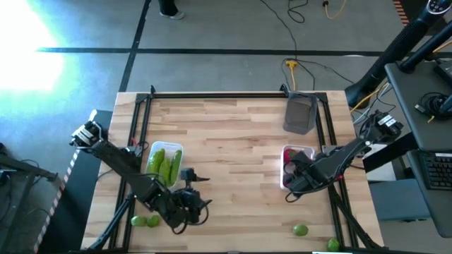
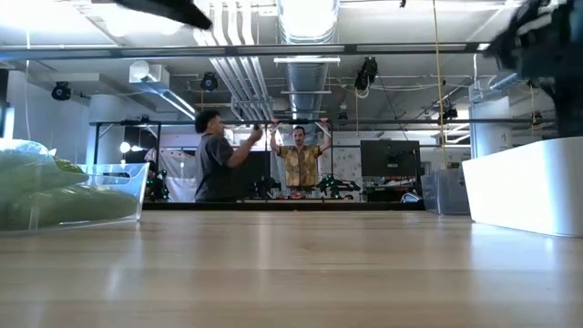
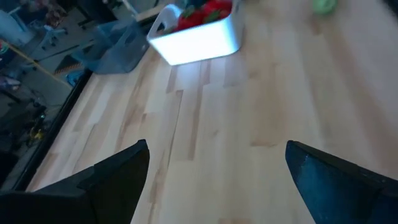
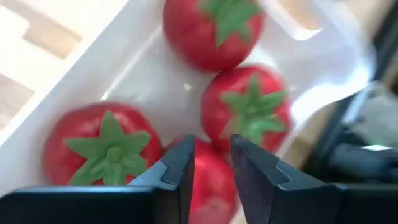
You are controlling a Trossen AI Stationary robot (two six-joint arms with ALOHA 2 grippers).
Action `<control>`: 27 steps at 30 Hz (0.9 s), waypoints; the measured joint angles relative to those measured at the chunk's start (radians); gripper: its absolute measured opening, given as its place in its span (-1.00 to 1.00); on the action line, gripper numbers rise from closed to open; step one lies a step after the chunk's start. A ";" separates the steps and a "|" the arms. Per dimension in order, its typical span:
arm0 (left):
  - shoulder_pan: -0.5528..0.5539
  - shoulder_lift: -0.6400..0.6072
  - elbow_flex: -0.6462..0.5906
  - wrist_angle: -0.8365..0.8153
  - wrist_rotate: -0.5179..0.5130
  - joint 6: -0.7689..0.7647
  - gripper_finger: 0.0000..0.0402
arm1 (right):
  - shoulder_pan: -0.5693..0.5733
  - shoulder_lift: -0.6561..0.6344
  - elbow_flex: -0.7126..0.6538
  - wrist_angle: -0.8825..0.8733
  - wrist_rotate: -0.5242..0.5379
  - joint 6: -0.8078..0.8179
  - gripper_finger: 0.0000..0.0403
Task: Sort produce into baskets
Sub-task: Put the lime into the black bin
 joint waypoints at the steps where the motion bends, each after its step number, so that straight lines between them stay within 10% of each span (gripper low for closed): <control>1: -0.013 0.000 0.021 -0.026 0.000 -0.011 0.77 | 0.000 0.000 0.029 -0.042 0.022 0.000 -0.50; 6: -0.109 0.000 0.117 -0.262 0.068 -0.180 0.77 | 0.009 -0.003 0.172 -0.101 0.195 -0.054 -0.38; 14: -0.221 0.000 0.096 -0.700 0.654 -0.759 0.77 | 0.097 0.065 0.240 0.452 0.637 -0.552 -0.29; 20: -0.263 0.006 0.020 -0.691 0.925 -0.908 0.77 | 0.105 0.160 0.233 0.803 0.657 -0.864 -0.31; 27: -0.269 0.057 0.010 -0.669 0.967 -0.905 0.77 | 0.105 0.227 0.248 0.795 0.641 -0.876 -0.28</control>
